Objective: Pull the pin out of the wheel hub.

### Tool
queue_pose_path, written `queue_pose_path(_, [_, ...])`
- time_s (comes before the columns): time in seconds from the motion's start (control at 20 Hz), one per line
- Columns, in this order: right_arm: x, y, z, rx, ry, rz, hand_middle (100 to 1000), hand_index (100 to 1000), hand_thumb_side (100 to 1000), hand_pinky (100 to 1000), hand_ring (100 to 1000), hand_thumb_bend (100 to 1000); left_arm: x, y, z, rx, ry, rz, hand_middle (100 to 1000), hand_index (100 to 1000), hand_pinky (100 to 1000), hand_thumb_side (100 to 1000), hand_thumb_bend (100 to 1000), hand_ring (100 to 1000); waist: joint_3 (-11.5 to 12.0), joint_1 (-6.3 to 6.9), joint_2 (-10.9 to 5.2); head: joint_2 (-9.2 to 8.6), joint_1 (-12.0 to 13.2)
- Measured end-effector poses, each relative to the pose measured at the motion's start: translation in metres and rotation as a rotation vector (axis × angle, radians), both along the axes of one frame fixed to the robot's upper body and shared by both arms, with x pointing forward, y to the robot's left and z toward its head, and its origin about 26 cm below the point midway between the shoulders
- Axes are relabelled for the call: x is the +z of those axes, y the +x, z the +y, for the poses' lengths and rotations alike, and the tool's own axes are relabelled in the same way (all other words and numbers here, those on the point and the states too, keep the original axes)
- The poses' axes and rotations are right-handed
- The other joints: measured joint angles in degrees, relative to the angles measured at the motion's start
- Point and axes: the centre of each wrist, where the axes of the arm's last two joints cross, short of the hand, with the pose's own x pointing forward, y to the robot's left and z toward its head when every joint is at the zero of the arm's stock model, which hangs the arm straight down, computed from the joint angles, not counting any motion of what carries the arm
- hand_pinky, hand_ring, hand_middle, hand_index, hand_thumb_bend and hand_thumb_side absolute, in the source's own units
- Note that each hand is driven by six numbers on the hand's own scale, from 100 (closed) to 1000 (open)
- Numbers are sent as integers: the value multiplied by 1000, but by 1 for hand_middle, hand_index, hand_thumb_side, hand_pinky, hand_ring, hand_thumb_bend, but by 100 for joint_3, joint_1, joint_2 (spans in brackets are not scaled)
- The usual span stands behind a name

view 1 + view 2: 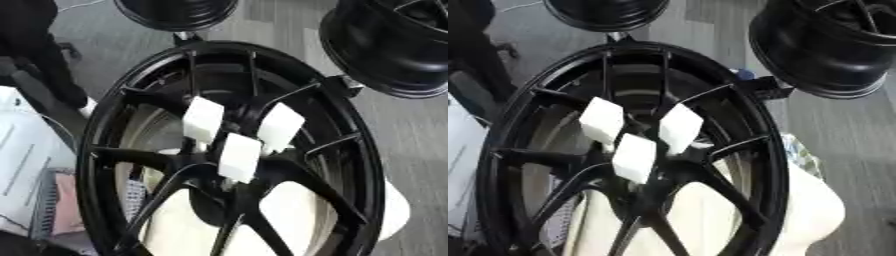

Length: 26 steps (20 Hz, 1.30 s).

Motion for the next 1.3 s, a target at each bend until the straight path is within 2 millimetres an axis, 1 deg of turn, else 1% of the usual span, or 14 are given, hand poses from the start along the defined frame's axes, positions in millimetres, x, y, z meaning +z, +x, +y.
queue_pose_path(0.15, [0,4,21,106,-38,-39,660,763,206,773,694,227,0,0,0,-4,-2,-1,621,799,785,715,100,624,-25,34,0,0,0])
queue_pose_path(0.35, [-10,4,44,234,-59,-87,660,762,212,767,692,212,0,0,0,-6,-3,-4,621,799,785,715,100,624,-41,56,0,0,3])
queue_pose_path(0.75, [-29,-10,77,446,-32,-211,659,761,228,760,688,192,1,0,0,-6,-5,-7,621,799,785,711,100,624,-76,68,0,-4,29])
queue_pose_path(1.0, [-27,-23,101,508,-27,-266,659,761,237,761,687,187,1,0,0,-6,-6,-9,621,799,785,711,100,624,-78,77,0,-28,34])
queue_pose_path(1.3, [-22,-40,133,542,-27,-277,665,766,233,766,694,196,1,0,0,-6,-7,-10,621,799,785,710,100,624,-78,79,2,-30,45])
